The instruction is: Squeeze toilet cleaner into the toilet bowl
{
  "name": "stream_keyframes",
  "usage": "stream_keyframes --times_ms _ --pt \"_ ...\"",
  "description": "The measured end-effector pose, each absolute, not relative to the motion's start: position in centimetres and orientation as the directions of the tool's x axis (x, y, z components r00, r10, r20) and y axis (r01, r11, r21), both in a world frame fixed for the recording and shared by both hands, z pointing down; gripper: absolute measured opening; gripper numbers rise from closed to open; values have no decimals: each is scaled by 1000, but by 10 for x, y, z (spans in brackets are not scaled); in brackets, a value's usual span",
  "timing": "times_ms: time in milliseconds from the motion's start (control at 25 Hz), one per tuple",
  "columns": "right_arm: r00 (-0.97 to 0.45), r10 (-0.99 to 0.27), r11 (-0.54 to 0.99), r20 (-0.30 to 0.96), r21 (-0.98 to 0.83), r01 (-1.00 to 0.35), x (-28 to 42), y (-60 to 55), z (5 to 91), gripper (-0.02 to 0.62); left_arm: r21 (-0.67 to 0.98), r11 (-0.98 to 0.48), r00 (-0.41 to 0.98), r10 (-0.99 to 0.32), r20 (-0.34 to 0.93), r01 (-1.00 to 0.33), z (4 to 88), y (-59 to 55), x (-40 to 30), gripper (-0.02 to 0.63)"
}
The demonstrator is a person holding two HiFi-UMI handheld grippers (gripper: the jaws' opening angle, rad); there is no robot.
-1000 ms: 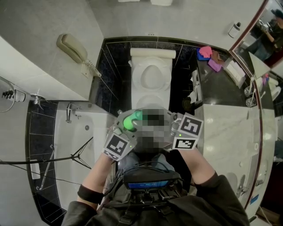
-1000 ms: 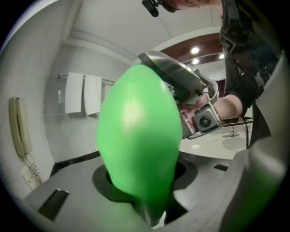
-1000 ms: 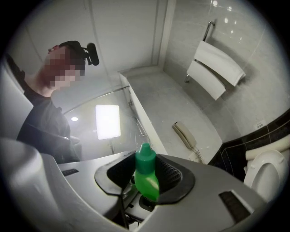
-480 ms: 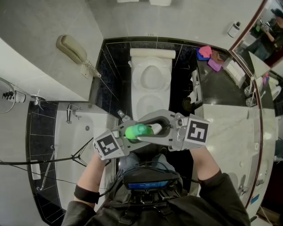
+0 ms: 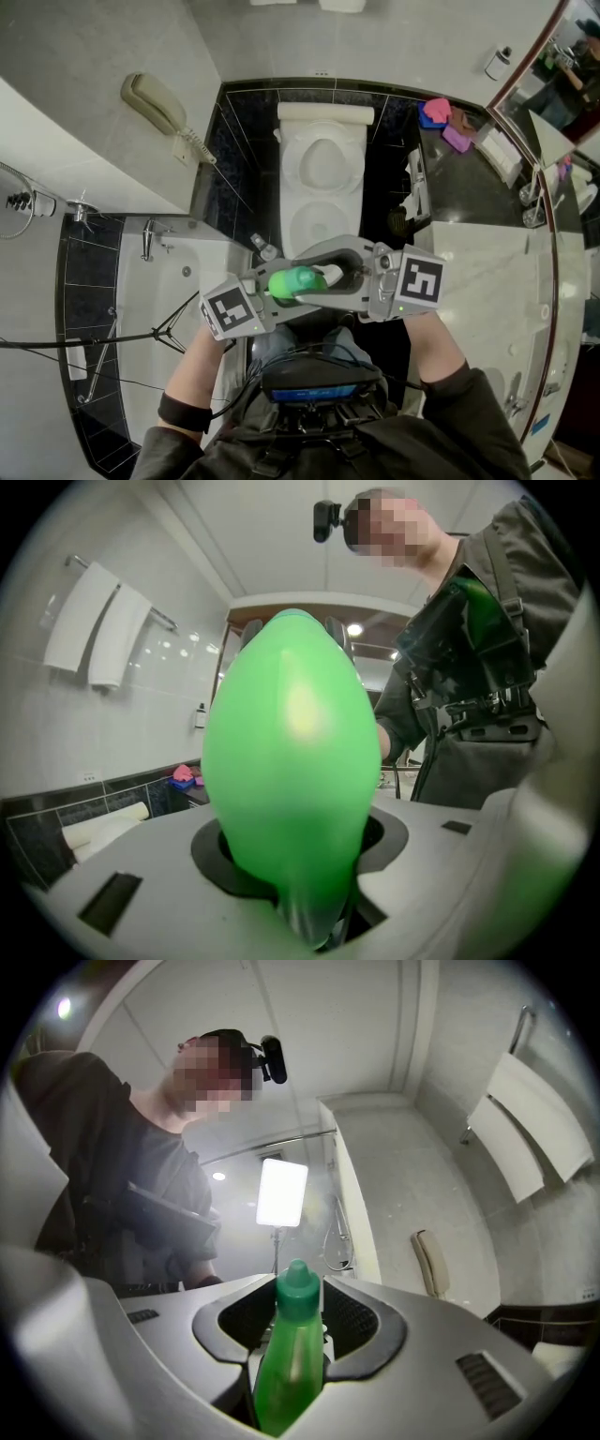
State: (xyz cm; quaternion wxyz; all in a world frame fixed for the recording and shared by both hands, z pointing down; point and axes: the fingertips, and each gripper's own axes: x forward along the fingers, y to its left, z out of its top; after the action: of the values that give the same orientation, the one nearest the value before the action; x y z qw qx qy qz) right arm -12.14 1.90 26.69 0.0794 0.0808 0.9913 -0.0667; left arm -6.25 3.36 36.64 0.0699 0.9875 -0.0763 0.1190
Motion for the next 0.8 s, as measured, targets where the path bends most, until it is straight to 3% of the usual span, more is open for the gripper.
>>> stream_keyframes --times_ms 120,320,520,800 --pt "-980 81 975 -181 -188 115 -123 7 266 281 63 -969 939 -216 269 -241 371 22 -64 186" --pt "-984 -29 964 -176 -266 19 -122 -9 268 348 -11 -908 876 -408 258 -419 377 -5 -73 186" --pt "-965 -208 912 -157 -387 -134 -118 -39 276 339 -167 -781 740 -624 250 -602 383 -35 -89 186" --pt "-955 -264 804 -138 -579 -138 -121 -40 289 290 -298 -606 565 -795 219 -737 383 -60 -111 187"
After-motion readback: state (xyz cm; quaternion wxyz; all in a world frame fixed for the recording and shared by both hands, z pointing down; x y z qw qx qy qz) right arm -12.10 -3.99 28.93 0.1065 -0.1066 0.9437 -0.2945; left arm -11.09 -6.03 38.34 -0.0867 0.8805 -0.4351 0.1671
